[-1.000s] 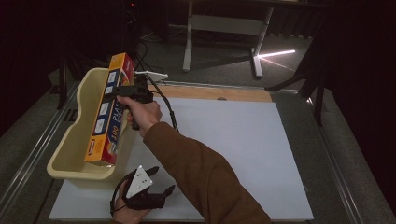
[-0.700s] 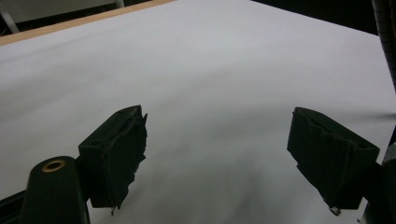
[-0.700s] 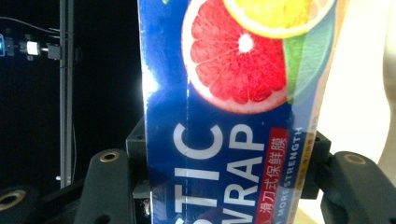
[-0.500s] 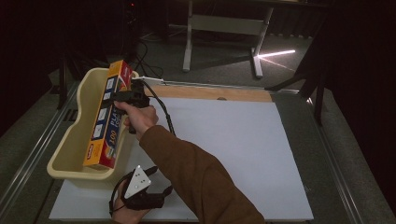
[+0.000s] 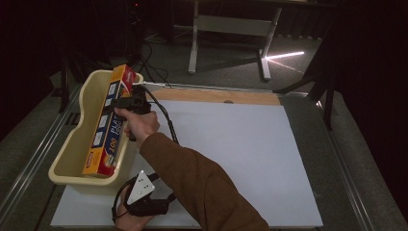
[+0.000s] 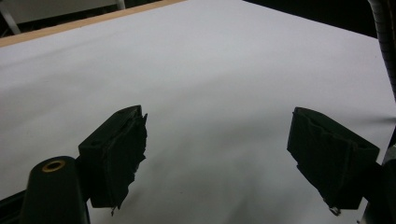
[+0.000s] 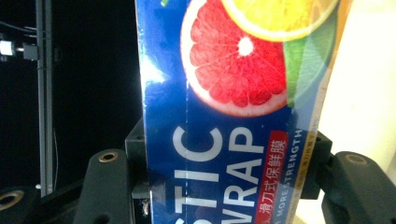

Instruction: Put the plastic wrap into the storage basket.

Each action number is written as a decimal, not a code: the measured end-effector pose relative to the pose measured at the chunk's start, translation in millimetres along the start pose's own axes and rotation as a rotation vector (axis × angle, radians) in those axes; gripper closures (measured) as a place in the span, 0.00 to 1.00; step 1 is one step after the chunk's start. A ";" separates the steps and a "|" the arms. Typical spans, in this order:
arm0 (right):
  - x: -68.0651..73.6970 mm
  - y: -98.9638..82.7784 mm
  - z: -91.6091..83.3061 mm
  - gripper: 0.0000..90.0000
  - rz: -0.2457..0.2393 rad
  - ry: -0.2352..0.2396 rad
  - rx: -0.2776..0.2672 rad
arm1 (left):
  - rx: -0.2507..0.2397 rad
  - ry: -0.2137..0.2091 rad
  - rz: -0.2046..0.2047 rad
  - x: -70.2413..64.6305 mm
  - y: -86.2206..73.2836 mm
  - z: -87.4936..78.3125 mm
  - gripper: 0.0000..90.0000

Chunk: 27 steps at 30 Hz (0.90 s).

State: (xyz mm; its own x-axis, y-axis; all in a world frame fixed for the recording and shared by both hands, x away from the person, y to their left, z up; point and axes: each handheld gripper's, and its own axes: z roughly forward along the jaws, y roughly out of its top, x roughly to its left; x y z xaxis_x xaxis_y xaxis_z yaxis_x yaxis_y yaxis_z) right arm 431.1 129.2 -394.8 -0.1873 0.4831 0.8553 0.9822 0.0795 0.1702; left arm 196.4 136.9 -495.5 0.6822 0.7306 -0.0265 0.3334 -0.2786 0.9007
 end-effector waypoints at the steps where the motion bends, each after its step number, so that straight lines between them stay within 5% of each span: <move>1: -1.4 0.1 1.0 0.45 0.012 -0.003 0.001 | -0.003 0.001 0.000 -0.2 0.1 -0.1 0.21; 12: -11.3 3.0 7.2 0.43 0.059 -0.044 0.055 | -0.003 0.003 0.000 0.4 0.3 -0.2 0.21; 19: -10.7 3.8 7.1 0.41 0.035 -0.125 0.089 | -0.010 0.014 -0.007 3.7 0.6 -2.4 0.21; 27: -8.7 2.9 5.5 0.40 0.010 -0.150 0.101 | -0.010 0.019 -0.009 4.5 0.7 -3.0 0.21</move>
State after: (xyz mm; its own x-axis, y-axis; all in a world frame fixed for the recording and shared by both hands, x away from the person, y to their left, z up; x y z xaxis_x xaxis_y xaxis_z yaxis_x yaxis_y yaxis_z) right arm 435.7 130.0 -404.3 -0.1807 0.6083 0.7728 0.9819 0.1573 0.1058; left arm 197.8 141.9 -493.7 0.6669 0.7447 -0.0261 0.3325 -0.2660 0.9048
